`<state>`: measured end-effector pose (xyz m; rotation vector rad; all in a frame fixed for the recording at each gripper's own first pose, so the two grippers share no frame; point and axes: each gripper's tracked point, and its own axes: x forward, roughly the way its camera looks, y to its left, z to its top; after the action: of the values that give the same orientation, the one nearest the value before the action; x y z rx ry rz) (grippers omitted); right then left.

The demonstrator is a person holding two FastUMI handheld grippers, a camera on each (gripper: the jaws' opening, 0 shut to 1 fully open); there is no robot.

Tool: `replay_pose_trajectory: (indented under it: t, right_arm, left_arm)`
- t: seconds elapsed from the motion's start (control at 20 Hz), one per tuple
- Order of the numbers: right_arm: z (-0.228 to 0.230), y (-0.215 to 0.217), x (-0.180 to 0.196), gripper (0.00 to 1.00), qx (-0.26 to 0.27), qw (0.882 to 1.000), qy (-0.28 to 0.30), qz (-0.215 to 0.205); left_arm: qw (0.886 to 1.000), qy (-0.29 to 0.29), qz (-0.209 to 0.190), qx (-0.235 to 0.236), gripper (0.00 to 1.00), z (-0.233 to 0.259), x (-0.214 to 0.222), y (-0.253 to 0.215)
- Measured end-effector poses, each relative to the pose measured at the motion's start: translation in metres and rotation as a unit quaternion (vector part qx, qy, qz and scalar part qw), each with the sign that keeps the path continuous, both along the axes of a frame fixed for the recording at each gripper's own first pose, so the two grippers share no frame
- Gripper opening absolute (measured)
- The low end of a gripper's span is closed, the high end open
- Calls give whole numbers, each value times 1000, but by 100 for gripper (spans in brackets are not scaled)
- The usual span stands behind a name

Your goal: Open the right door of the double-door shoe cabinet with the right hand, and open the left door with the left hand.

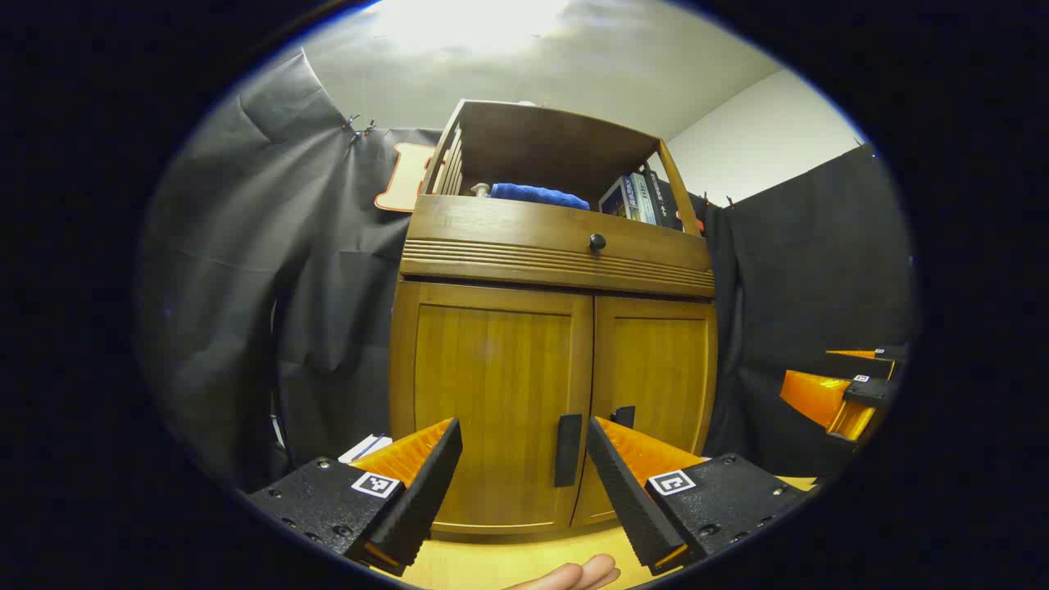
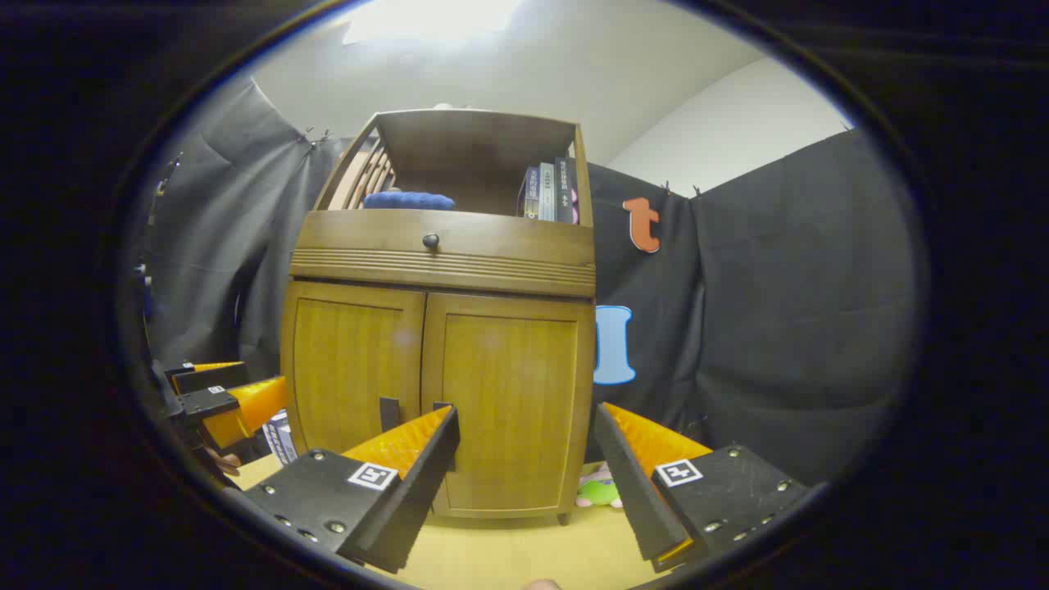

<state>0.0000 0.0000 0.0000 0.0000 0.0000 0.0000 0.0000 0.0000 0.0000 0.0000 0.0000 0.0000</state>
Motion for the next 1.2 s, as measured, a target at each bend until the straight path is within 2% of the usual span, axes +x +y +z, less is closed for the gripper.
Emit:
replay_pose_trajectory:
  t: [0.2, 0.45, 0.85, 0.9, 1.1, 1.2]
  right_arm:
    - [-2, 1, 2, 98, 15, 1000, 2, 2]
    - [-5, 3, 5, 98, 23, 1000, 5, 4]
    - [-17, 9, 16, 98, 22, 999, 25, 11]
    - [-18, 11, 17, 98, 21, 999, 28, 17]
    - [-43, 36, 56, 98, 13, 998, 55, 35]
    - [-58, 54, 72, 98, 9, 996, 71, 54]
  left_arm:
    - [1000, 8, 0, 1, 94, -7, 4, 2]
    - [1000, 14, 20, 3, 94, -10, 7, 13]
    - [1000, 8, 21, 7, 96, -7, 3, 19]
    - [1000, 9, 21, 8, 94, -8, 4, 20]
    - [999, 22, 22, 18, 96, -16, 11, 29]
    - [999, 26, 37, 18, 94, -19, 16, 40]
